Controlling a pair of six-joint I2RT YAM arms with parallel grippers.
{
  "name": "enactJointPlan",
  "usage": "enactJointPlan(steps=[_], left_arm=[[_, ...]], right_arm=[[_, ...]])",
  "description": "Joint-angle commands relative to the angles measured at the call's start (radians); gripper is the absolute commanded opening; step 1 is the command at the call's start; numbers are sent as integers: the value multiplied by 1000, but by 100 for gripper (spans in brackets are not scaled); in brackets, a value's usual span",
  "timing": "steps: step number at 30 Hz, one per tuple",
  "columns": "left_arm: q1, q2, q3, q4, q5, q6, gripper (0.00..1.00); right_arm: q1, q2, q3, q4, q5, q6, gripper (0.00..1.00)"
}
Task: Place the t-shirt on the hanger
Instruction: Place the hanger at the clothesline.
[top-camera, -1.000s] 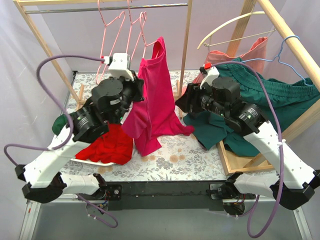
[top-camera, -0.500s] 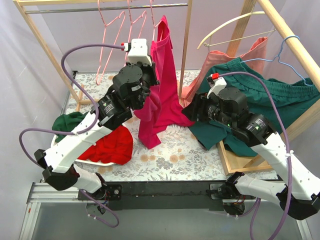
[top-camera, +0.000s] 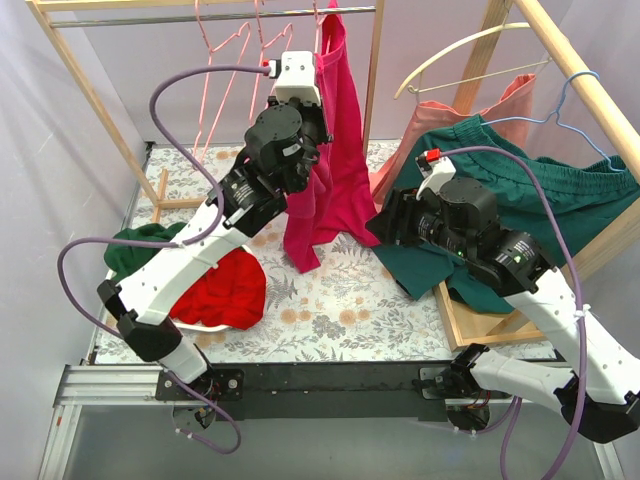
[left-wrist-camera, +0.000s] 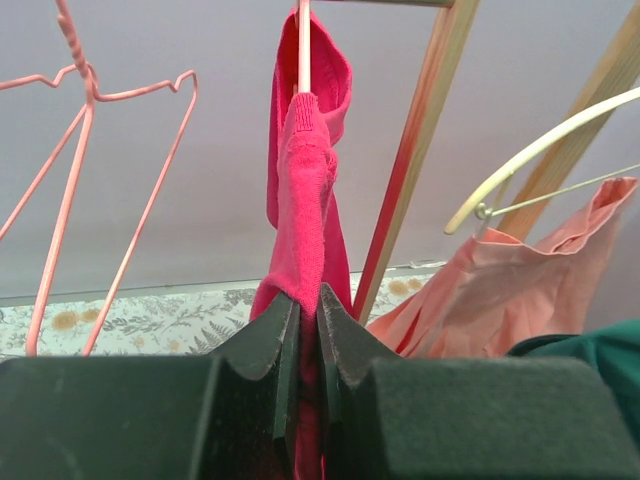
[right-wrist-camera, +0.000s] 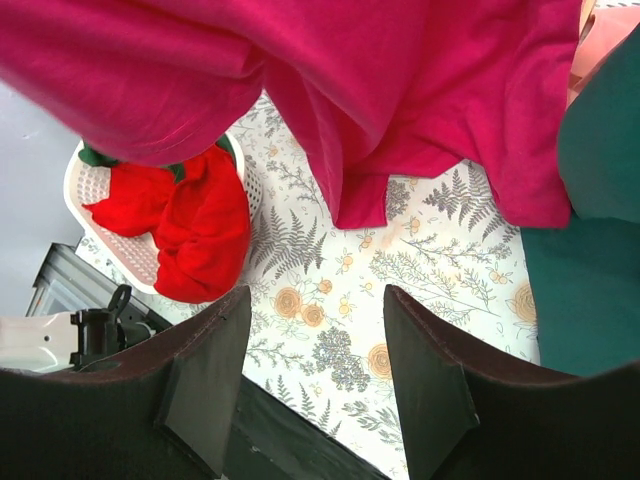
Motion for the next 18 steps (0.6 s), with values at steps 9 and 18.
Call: enactJointPlan(steps=[9, 18], left_arm=[[77, 64, 102, 4, 140, -43, 0], [92, 120, 110, -22, 192, -90, 0]], right_arm=[[5, -53, -22, 12, 15, 7, 63], [5, -62, -35, 12, 18, 7, 63]])
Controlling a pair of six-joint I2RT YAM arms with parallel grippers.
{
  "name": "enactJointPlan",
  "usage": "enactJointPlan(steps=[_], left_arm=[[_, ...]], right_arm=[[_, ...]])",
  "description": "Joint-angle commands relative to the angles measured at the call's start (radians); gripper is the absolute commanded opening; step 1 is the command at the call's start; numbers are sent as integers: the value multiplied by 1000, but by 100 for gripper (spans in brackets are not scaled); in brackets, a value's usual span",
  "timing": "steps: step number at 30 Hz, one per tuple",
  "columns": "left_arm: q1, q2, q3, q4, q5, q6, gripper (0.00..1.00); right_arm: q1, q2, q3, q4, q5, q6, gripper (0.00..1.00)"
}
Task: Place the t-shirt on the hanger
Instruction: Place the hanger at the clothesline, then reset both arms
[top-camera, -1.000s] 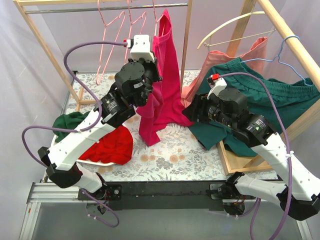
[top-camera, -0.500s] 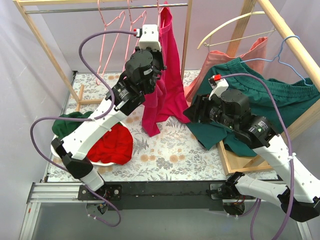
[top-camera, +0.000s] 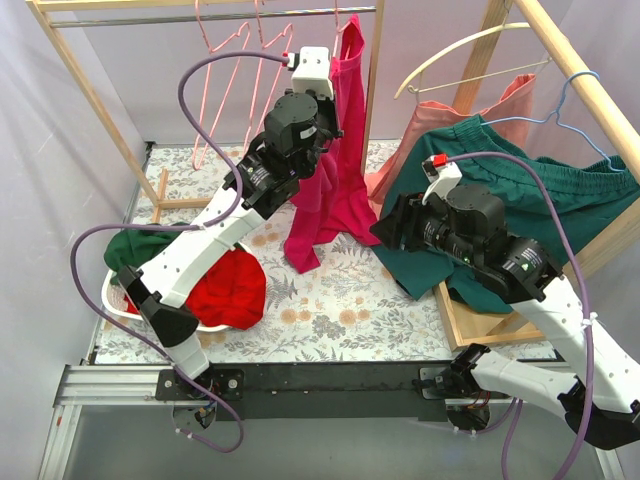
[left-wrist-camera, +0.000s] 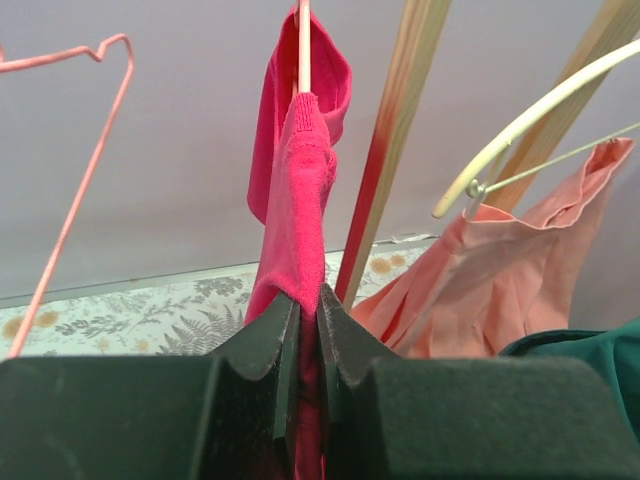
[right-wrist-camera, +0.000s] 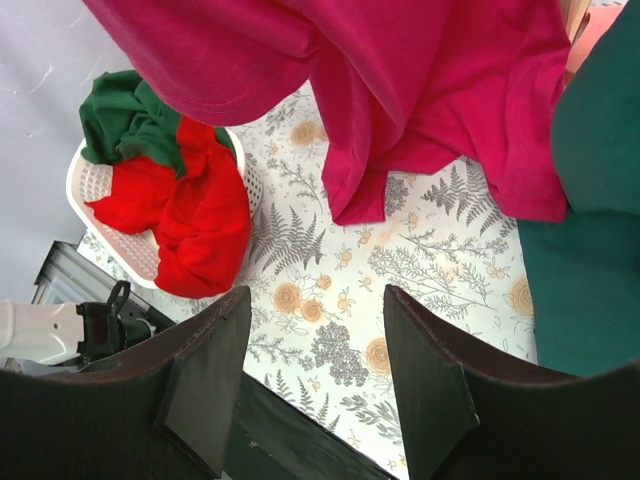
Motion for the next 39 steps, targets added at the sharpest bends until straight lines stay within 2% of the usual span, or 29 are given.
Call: enactJointPlan(steps=[1, 9, 11, 12, 13, 15, 16, 19, 22, 28, 33, 35, 39], left_arm=[[16, 1, 34, 21, 40, -35, 0], [17, -21, 0, -17, 71, -64, 0], [17, -31, -3, -23, 82, -65, 11], [17, -38, -6, -28, 86, -64, 13], [17, -45, -6, -31, 91, -65, 23], [17, -65, -12, -40, 100, -67, 35], [17, -71, -12, -42, 99, -70, 44], [19, -108, -18, -52, 108, -84, 59], [17, -150, -15, -78, 134, -111, 98], [17, -203, 68, -238, 258, -183, 98], [16, -240, 54, -397, 465, -256, 98], [-24, -255, 4, -434, 481, -282, 98], [-173, -288, -130, -474, 378, -292, 98]], right_arm=[[6, -18, -13, 19, 15, 7, 63], [5, -24, -30, 21, 23, 4, 64], [5, -19, -33, 24, 21, 2, 63], [5, -18, -36, 27, 19, 2, 64], [5, -16, -39, 33, 18, 2, 64], [5, -13, -42, 41, 15, 2, 64], [5, -7, -44, 44, 15, 2, 64], [6, 4, -45, 52, 12, 2, 64], [5, 14, -51, 59, 10, 2, 65], [5, 31, -70, 79, 3, 2, 66], [5, 42, -99, 87, 22, 2, 68], [5, 39, -117, 91, 55, 4, 71], [5, 19, -198, 95, 110, 24, 76]])
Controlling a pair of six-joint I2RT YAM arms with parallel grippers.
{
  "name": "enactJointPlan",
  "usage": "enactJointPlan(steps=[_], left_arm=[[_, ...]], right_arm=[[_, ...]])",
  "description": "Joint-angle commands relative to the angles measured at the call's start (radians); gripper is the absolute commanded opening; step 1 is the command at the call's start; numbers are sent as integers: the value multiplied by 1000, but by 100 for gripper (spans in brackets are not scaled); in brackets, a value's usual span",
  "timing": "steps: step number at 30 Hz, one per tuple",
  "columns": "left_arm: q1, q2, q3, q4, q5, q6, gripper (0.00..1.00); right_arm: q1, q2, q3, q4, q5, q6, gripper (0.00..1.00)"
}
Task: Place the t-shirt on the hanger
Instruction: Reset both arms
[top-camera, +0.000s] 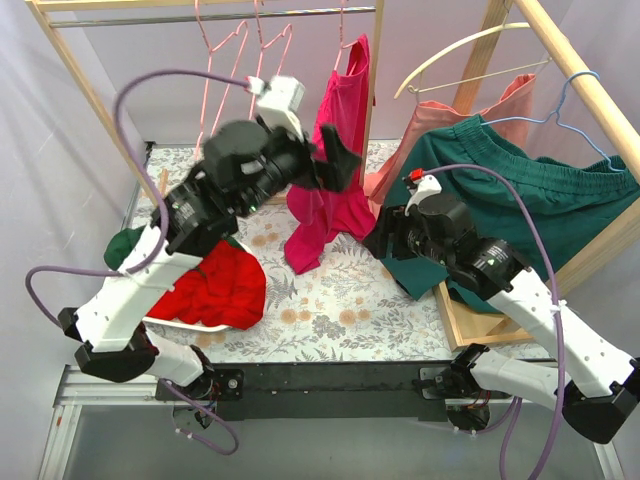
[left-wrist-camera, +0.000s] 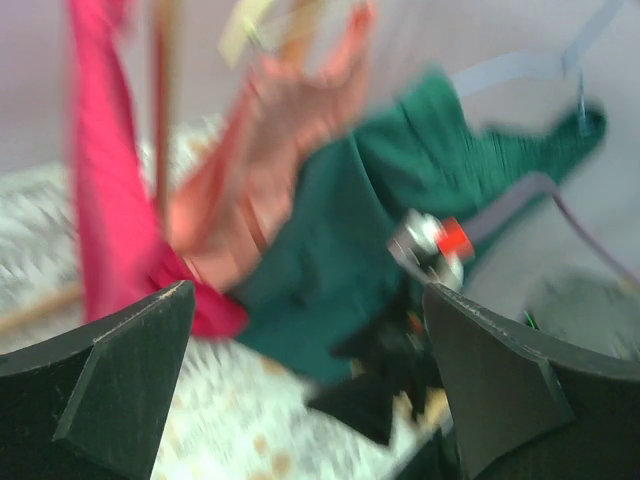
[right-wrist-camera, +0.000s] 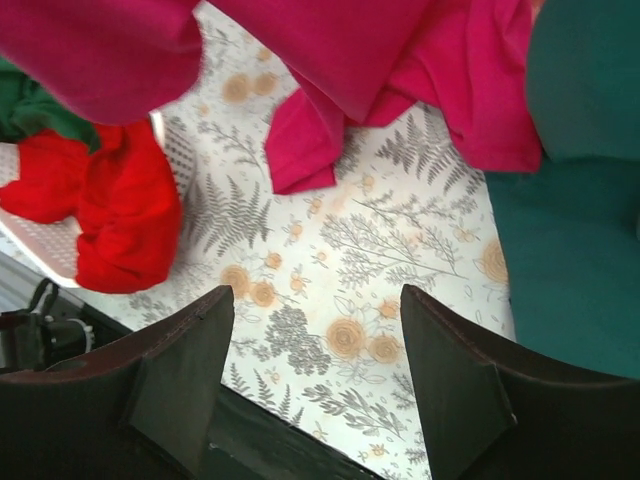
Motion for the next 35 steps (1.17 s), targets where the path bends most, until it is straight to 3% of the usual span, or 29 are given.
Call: enactJointPlan(steps=[1, 5, 9, 10, 13, 16, 21, 35], left_arm=[[-139, -32, -139, -126, -9, -51, 98], [-200, -115, -360, -94, -32, -176, 98], [-213, -204, -714, -40, -17, -307, 98], [-213, -232, -768, -23, -9, -330, 98], [-213, -267, -967, 37, 30, -414, 98], [-213, -273, -1066, 72, 49, -497, 98], [-213, -267, -1081, 1, -11, -635, 98], [-213, -402, -1111, -48, -37, -648, 98]], right_arm=[[4, -32, -71, 40, 79, 34, 77], [2, -70, -184, 52, 102, 91, 80], [2, -121, -322, 69, 98, 155, 87], [4, -136, -363, 74, 85, 163, 92], [4, -156, -414, 77, 81, 180, 94], [4, -168, -460, 81, 70, 180, 95], [2, -174, -499, 86, 59, 192, 95], [4, -191, -500, 104, 74, 208, 95]])
